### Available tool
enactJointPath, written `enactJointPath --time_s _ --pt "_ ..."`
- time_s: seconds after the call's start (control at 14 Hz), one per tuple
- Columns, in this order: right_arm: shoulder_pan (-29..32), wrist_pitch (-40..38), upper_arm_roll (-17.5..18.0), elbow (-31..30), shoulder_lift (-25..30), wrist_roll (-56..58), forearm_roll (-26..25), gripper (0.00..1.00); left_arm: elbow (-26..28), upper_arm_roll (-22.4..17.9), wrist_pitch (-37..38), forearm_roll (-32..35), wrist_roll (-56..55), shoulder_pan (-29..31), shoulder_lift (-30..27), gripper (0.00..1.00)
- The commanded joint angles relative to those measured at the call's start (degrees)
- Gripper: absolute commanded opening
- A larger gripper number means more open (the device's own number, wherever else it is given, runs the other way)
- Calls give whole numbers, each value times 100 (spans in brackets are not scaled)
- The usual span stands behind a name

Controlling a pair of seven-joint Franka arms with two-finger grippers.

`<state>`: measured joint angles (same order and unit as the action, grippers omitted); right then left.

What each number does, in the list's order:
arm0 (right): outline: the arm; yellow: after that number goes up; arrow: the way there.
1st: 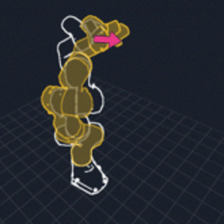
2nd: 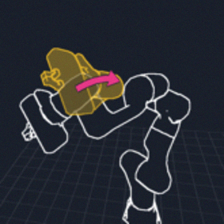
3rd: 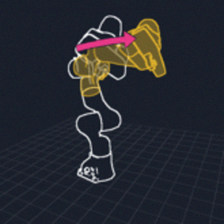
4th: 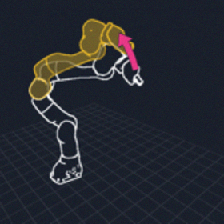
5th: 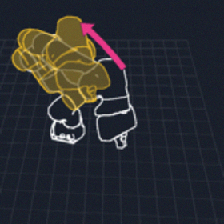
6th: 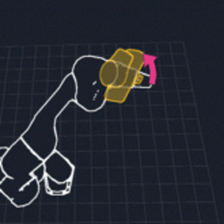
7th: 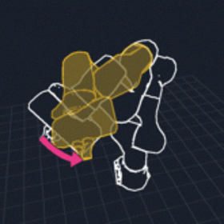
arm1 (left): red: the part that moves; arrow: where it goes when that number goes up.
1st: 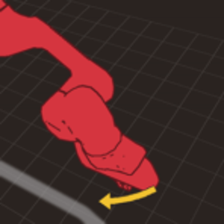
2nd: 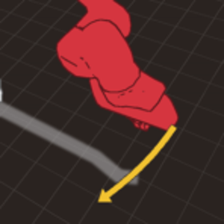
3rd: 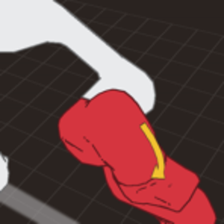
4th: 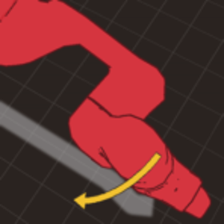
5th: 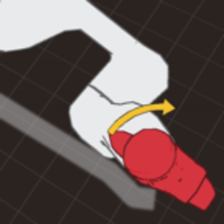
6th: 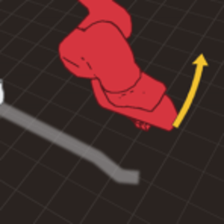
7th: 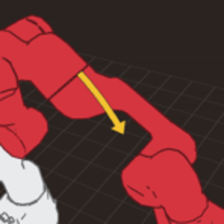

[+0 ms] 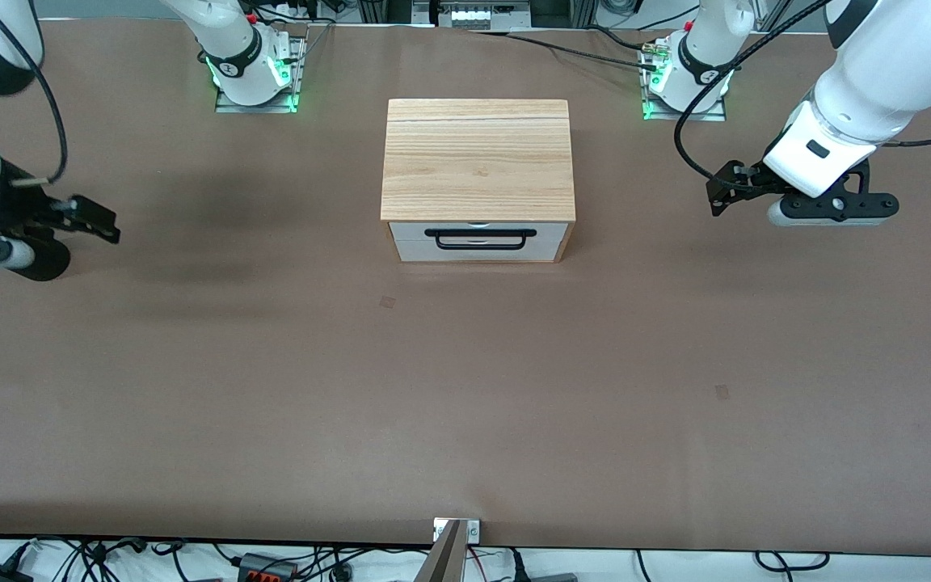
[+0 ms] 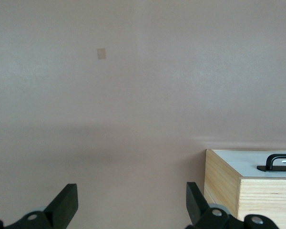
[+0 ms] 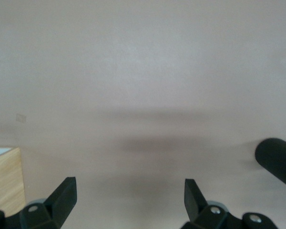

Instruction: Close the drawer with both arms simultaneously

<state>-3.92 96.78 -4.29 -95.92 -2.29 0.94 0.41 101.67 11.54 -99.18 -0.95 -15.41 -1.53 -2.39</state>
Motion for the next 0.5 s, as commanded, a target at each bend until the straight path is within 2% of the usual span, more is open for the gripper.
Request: enactJointPath --time_s 0.0,0.43 --pt "146 -107 113 -322 518 38 -76 100 116 33 -102 -81 47 82 -69 100" --pt "137 -661 95 -252 545 12 -77 100 99 33 -93 -81 38 82 -51 100"
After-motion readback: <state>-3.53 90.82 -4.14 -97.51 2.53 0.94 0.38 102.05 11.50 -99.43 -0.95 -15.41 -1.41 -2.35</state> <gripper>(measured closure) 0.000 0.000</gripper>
